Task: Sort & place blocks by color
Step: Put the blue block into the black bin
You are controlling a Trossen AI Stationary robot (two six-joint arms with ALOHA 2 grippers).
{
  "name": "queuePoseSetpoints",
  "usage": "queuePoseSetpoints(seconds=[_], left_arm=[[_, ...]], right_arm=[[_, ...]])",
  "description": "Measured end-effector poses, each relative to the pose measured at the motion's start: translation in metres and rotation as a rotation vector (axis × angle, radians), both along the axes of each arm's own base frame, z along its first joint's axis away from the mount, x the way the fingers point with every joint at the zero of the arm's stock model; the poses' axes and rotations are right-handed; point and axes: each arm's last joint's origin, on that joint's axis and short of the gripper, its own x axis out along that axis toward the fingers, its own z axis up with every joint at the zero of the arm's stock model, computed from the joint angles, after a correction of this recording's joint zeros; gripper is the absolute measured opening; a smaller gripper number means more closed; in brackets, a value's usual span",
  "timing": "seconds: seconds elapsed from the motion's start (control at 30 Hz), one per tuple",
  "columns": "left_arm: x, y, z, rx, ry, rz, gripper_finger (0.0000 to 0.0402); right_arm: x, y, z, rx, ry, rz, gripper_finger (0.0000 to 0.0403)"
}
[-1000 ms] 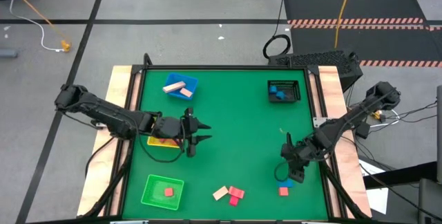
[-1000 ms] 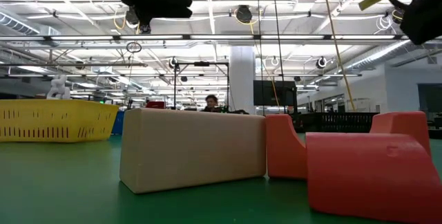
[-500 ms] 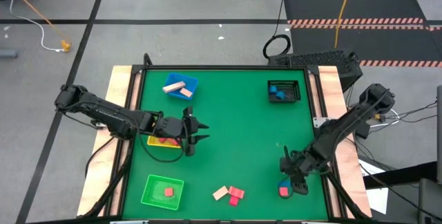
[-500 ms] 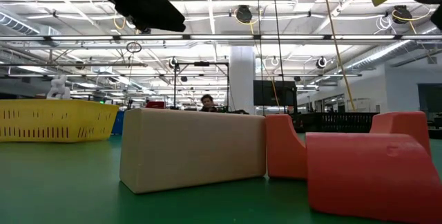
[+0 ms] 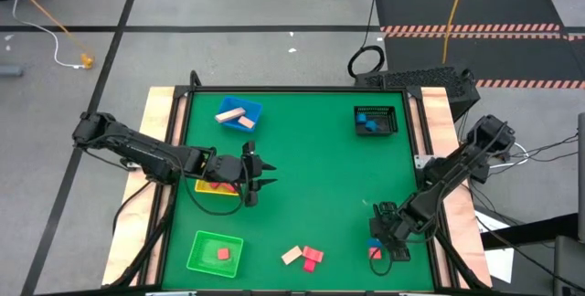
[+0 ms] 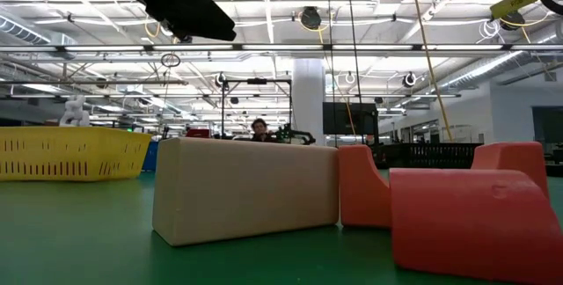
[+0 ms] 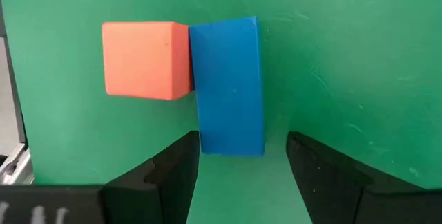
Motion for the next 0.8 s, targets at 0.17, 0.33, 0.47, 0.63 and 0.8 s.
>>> queuePoseSetpoints(seconds=[0.17,0.33,0.47,0.63,0.8], left_arm=[[0.000,0.000,0.000,0.002,0.000,-0.001,0.0157],[0.000,0.000,0.000,0.004,0.004,-0.002,0.0157],[0.000,0.000,-0.001,0.005,0.006,-0.002,0.0157],[0.000,0.000,-0.001,0.006,0.006,-0.002,0.0157],[0.000,0.000,0.000,0.005,0.003,-0.002,0.0157]], right_arm=[[0.001,0.000,-0.002,-0.049,-0.042,-0.014,0.0211],[0.005,0.000,-0.002,-0.111,-0.136,-0.005,0.0185],[0.008,-0.001,-0.002,-0.196,-0.251,0.009,0.0150],[0.013,-0.004,-0.001,-0.270,-0.330,-0.015,0.0113],[0.025,-0.012,0.001,-0.218,-0.343,-0.157,0.0113]])
